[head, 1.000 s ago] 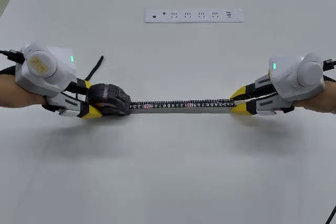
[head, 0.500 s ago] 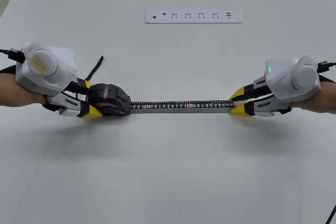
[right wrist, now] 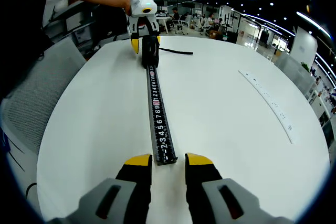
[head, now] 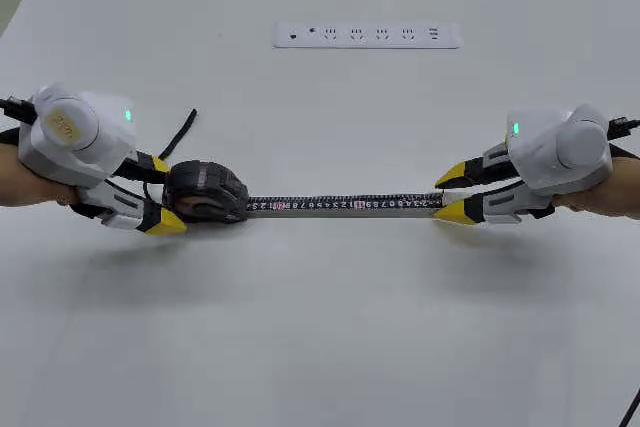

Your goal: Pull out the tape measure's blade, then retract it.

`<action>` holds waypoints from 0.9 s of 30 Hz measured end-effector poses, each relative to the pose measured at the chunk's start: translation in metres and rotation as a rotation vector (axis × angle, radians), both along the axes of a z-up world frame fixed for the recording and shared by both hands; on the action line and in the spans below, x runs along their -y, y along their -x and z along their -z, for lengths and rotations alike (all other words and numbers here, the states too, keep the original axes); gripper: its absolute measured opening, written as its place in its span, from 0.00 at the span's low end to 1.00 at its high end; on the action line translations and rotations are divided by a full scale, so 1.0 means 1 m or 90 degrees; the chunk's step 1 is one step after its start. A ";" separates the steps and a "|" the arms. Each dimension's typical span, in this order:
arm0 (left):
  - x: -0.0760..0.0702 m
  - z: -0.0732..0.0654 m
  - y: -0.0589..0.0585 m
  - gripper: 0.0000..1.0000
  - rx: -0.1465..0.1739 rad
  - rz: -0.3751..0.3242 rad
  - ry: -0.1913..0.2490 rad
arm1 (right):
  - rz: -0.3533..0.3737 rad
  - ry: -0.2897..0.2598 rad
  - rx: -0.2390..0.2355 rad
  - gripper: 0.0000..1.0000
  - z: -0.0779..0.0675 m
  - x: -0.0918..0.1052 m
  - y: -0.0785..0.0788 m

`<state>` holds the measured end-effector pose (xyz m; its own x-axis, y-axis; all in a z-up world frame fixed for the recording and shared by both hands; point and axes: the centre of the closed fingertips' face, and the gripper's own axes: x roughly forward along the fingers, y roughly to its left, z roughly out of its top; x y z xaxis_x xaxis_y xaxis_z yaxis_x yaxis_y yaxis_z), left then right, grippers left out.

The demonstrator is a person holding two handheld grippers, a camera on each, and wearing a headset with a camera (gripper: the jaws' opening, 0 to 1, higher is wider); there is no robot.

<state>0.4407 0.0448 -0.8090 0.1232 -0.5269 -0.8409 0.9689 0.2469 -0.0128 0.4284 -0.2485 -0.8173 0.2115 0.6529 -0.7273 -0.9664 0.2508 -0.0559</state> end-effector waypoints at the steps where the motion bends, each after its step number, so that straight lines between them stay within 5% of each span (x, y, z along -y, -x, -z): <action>1: 0.000 -0.001 0.002 0.39 0.001 -0.002 0.002 | 0.000 0.000 0.001 0.26 0.000 0.000 0.000; 11: 0.003 -0.010 0.011 0.57 0.008 -0.017 0.033 | 0.015 0.008 0.005 0.48 -0.007 0.009 0.011; 27: 0.006 -0.022 0.007 0.87 0.050 -0.037 0.058 | 0.100 -0.024 0.006 0.96 -0.021 0.021 0.012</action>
<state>0.4333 0.0386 -0.7871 0.2191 -0.5903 -0.7769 0.9518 0.3044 0.0371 0.4161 -0.2691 -0.7963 0.3205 0.6383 -0.6999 -0.9145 0.4012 -0.0528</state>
